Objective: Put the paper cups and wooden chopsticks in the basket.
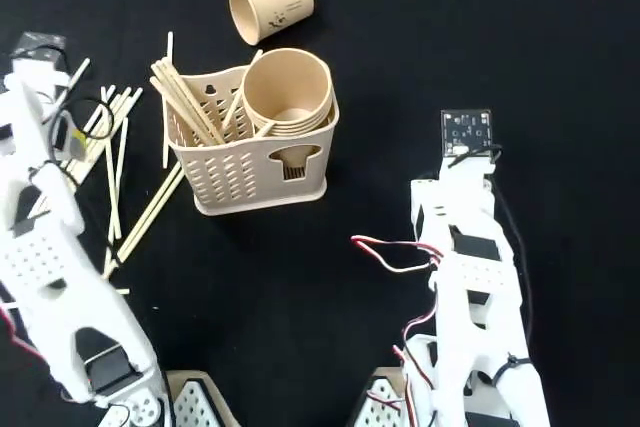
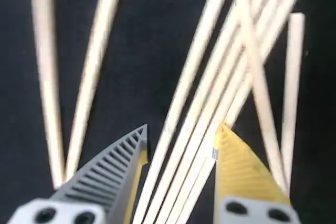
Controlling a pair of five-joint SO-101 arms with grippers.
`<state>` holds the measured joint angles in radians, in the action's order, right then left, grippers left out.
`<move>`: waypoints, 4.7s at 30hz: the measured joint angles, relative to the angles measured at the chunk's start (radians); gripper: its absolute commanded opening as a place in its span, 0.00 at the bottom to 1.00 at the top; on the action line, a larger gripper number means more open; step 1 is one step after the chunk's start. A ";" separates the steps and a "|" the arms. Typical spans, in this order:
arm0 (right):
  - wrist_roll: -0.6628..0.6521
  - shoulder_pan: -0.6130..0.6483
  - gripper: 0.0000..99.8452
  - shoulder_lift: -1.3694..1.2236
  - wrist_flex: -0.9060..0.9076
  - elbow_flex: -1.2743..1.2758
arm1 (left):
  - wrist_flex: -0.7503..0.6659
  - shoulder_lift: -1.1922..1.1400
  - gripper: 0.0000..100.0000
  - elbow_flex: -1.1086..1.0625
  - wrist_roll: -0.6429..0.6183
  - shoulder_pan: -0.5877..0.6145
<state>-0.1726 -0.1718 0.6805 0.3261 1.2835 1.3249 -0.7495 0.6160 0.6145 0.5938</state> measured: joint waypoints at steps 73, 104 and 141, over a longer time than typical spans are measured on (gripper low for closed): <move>0.000 0.000 0.01 0.000 0.000 0.000 | 0.437 0.325 0.03 1.025 -0.557 -0.048; 0.000 0.000 0.01 0.000 0.000 0.000 | -0.996 1.975 0.03 -1.379 -0.586 -0.545; -0.003 0.000 0.01 0.000 0.000 0.000 | -0.741 1.995 0.20 -1.522 -0.744 -0.554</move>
<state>-0.1757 -0.1718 0.6805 0.3261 1.2835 0.5838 1.2451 -0.9060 -0.1297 0.0399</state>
